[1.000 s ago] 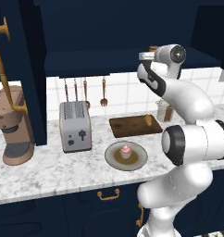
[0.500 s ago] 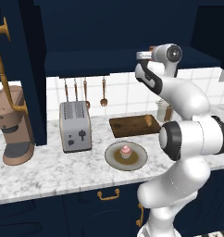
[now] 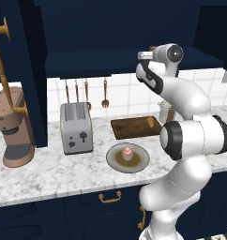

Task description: From the different types of pastries on the counter, select a croissant and place it on the cutting board. Then retrieve a jar of jam from the cabinet and place it alongside the croissant on the cutting board.

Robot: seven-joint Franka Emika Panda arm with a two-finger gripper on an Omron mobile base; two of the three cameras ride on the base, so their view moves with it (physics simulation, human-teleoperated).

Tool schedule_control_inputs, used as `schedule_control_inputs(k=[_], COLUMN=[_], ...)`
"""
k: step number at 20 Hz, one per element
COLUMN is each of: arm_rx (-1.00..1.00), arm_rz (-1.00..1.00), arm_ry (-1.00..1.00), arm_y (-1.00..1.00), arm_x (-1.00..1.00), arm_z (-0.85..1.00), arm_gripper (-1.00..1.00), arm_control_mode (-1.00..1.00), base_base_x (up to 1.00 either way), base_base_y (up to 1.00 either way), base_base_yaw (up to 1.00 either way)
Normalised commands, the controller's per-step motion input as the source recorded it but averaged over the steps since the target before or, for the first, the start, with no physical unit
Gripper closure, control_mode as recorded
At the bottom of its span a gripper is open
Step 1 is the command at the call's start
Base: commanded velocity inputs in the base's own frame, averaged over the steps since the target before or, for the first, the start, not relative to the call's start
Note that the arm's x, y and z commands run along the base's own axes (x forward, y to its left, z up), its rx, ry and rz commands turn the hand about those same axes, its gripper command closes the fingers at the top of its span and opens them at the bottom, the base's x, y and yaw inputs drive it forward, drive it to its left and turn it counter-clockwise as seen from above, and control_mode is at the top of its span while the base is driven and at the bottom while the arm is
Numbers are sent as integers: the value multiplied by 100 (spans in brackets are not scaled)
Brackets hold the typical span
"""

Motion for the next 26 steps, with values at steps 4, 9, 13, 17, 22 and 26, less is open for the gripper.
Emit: schedule_control_inputs(k=[4,9,13,17,22,26], arm_rx=[0,0,0,0,0,0], arm_rz=[0,-2,-3,-2,0,0], arm_ry=[0,-11,-6,-9,-12,-11], arm_y=[0,-4,-1,1,16,19], arm_x=[-2,-37,-53,-64,-96,-100], arm_z=[1,45,18,6,0,0], arm_gripper=[100,100,100,100,100,100], arm_control_mode=[-100,-100,-100,-100,-100,-100], base_base_x=[0,0,0,0,0,0], base_base_y=[0,0,0,0,0,0], base_base_yaw=[0,0,0,0,0,0])
